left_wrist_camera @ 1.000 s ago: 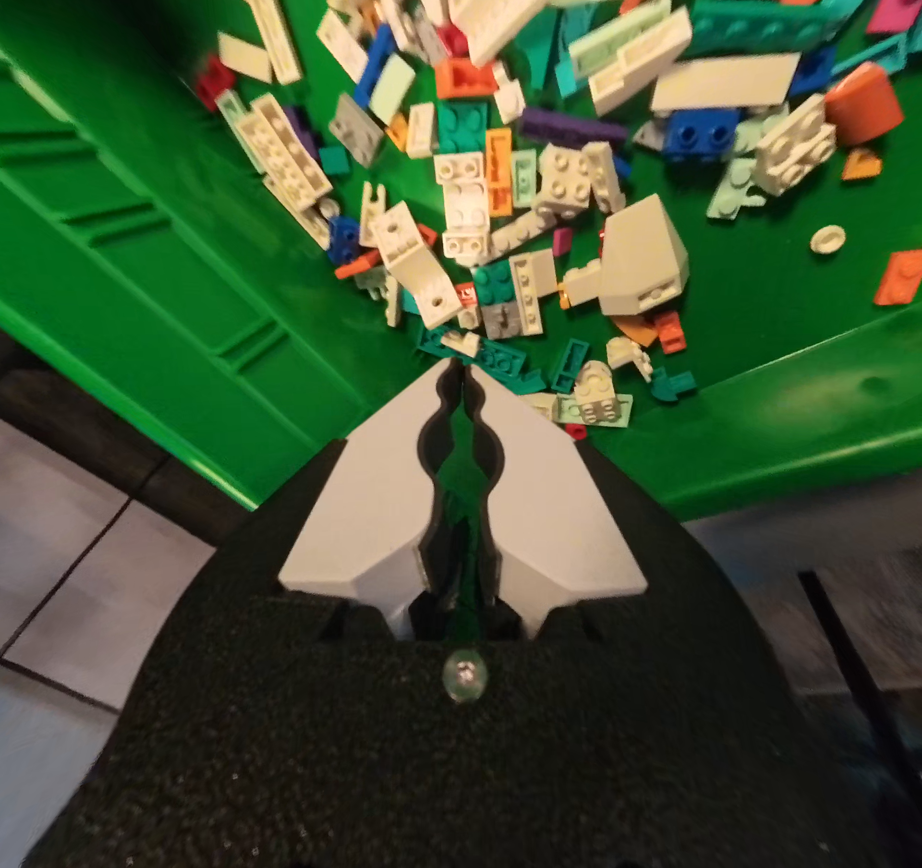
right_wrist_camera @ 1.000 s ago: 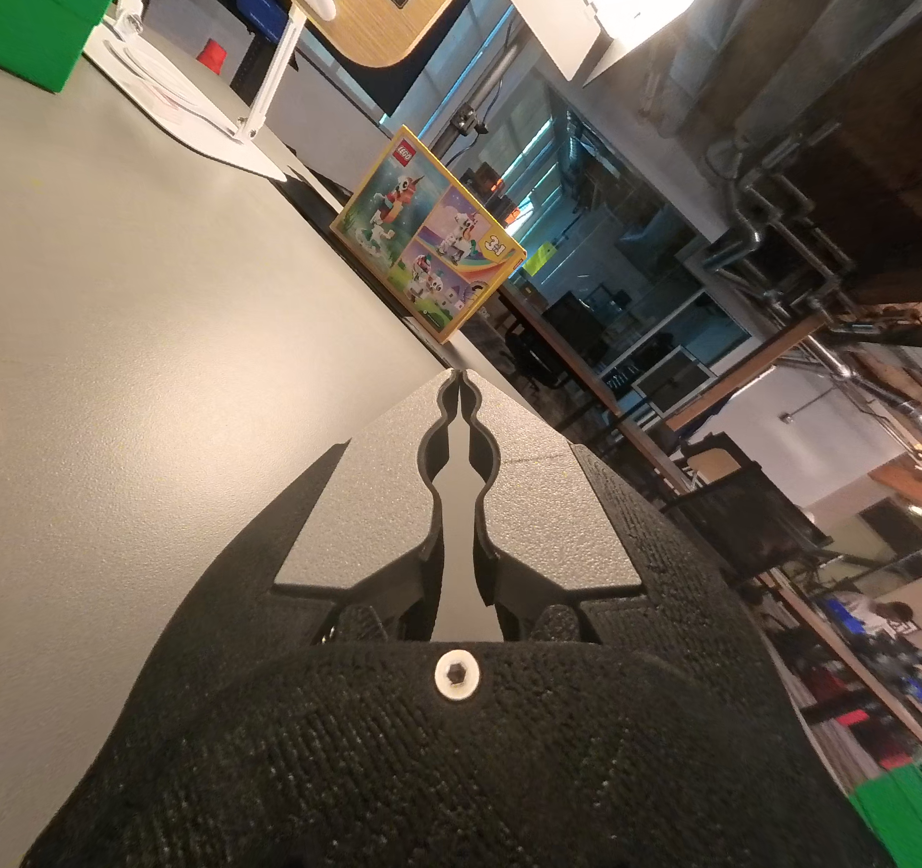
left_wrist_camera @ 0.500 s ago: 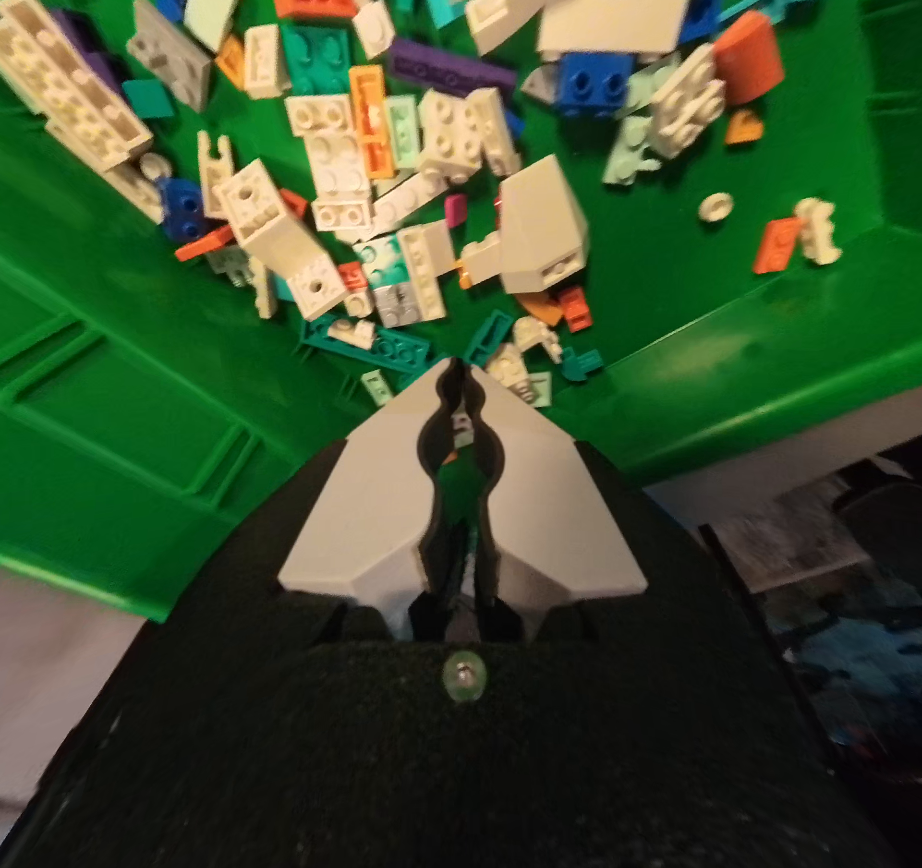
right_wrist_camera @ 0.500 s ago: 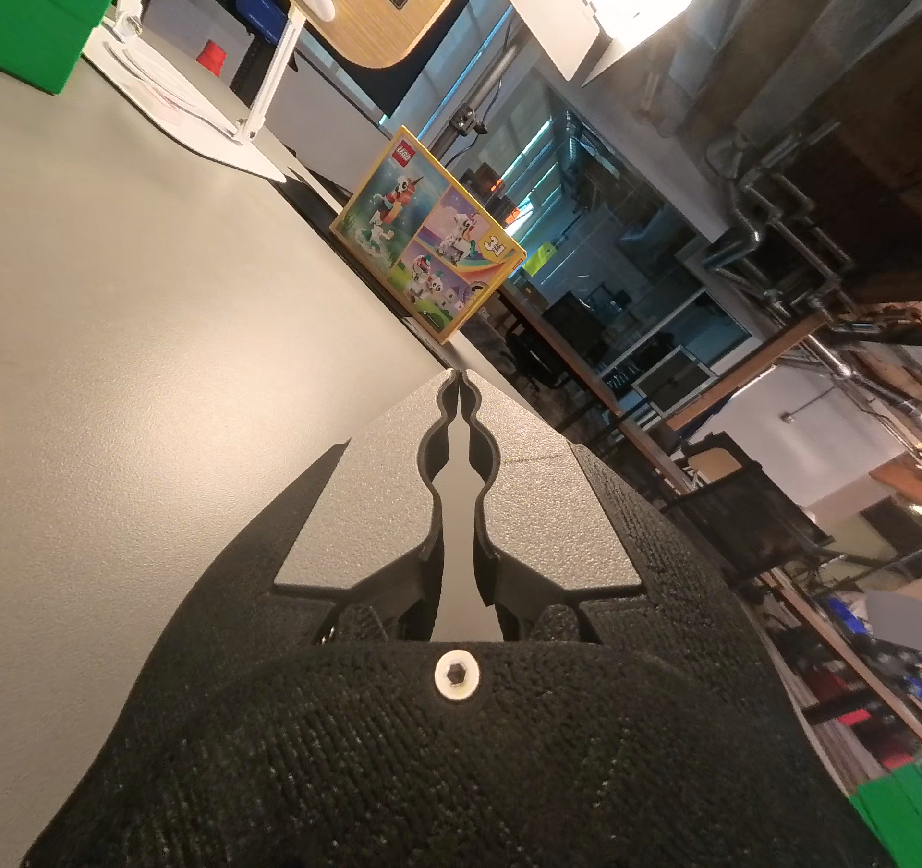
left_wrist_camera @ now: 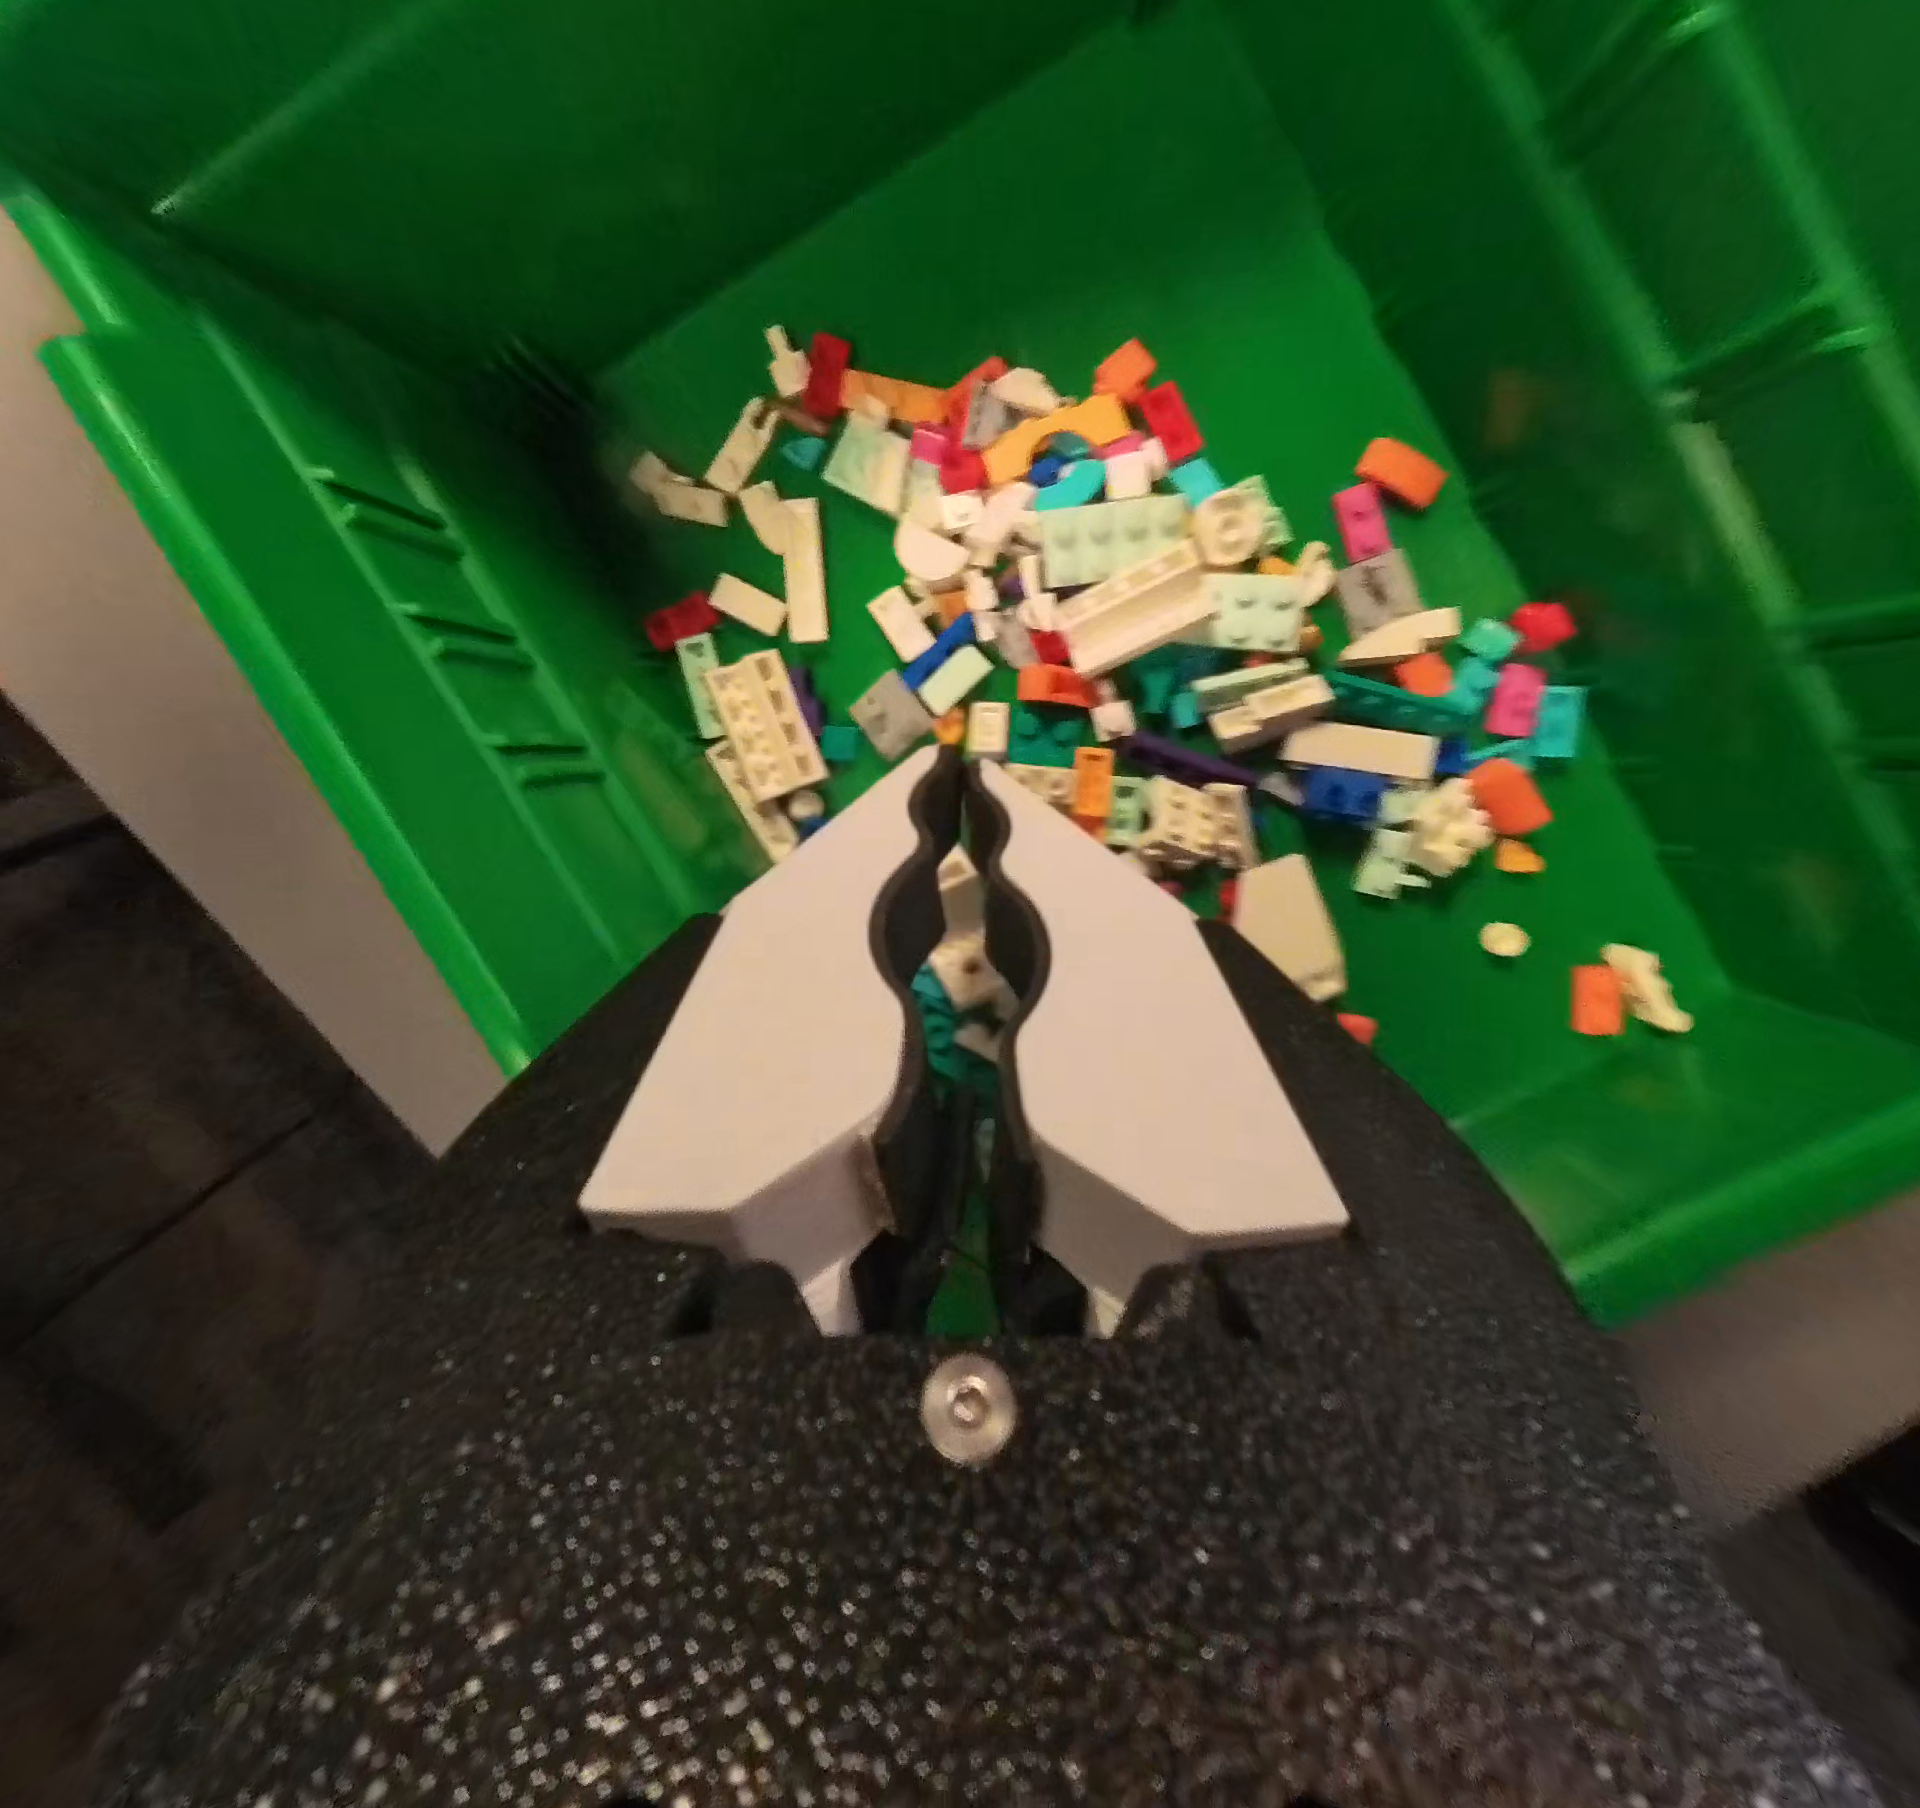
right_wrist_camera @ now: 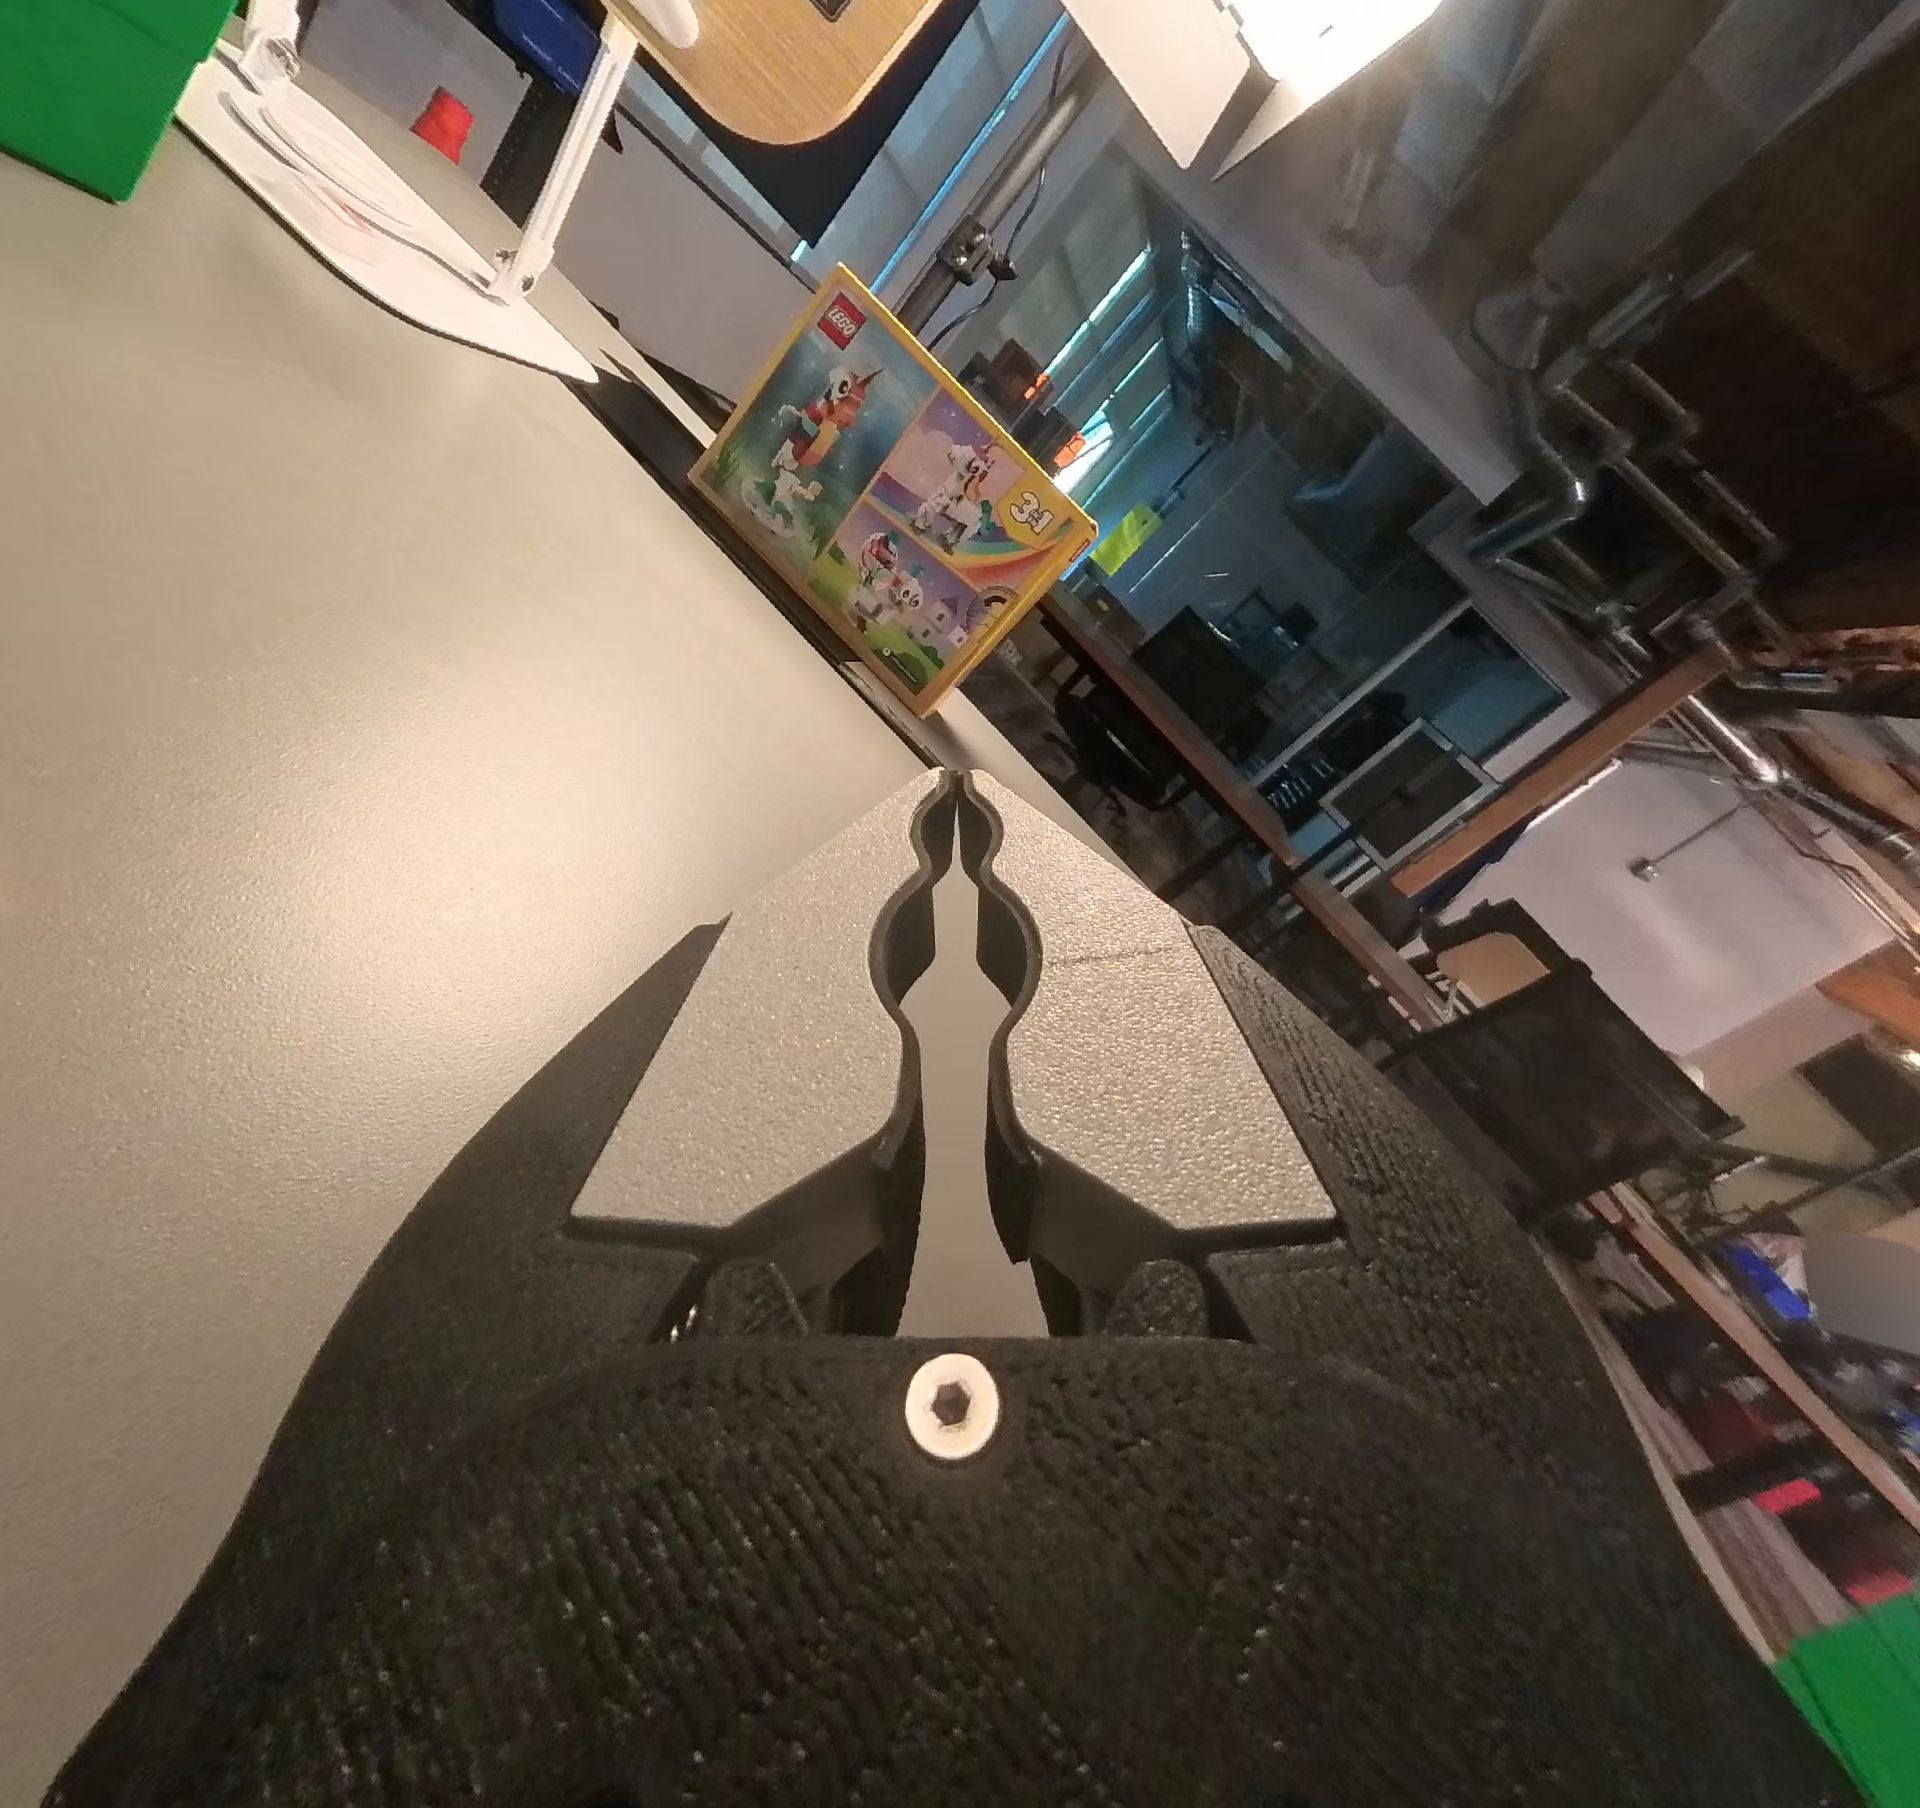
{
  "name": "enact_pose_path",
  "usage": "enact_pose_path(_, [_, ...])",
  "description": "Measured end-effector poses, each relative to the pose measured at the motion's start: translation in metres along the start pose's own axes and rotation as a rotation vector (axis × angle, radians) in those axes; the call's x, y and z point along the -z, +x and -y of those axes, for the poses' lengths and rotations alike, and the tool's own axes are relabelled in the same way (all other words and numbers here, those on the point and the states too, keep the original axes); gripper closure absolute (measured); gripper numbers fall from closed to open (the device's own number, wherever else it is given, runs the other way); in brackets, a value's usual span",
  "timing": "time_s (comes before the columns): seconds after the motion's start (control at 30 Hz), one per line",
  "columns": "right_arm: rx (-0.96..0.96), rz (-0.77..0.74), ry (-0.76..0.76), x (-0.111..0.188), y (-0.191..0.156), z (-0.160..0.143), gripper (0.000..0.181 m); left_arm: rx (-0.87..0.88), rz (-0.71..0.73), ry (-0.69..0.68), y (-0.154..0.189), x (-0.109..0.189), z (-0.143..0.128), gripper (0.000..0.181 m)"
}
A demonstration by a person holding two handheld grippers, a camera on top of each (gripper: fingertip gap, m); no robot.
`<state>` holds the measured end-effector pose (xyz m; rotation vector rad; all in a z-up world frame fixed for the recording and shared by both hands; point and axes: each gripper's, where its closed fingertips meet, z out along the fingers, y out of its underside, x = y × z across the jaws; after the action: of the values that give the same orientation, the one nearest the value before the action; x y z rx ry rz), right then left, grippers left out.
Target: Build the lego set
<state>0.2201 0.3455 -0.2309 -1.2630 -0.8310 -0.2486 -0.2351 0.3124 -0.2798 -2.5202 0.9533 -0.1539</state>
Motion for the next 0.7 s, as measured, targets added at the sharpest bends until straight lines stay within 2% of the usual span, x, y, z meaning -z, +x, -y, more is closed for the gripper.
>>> enact_pose_path(0.17, [-0.005,-0.001,0.001,0.0,0.001,0.0,0.181,-0.133,0.166,-0.136,-0.016,-0.014,-0.01,0.181])
enact_pose_path(0.23, [-0.005,-0.001,0.002,0.0,0.001,0.0,0.181,-0.162,0.181,-0.188,-0.014,-0.02,-0.016,0.181])
enact_pose_path(0.43, [-0.008,0.001,0.004,0.001,0.0,0.0,0.181,-0.119,0.115,-0.259,-0.004,-0.026,-0.031,0.181])
enact_pose_path(0.7, [-0.008,0.004,0.005,0.0,0.0,0.0,0.181,-0.045,-0.087,-0.276,0.046,-0.02,-0.051,0.181])
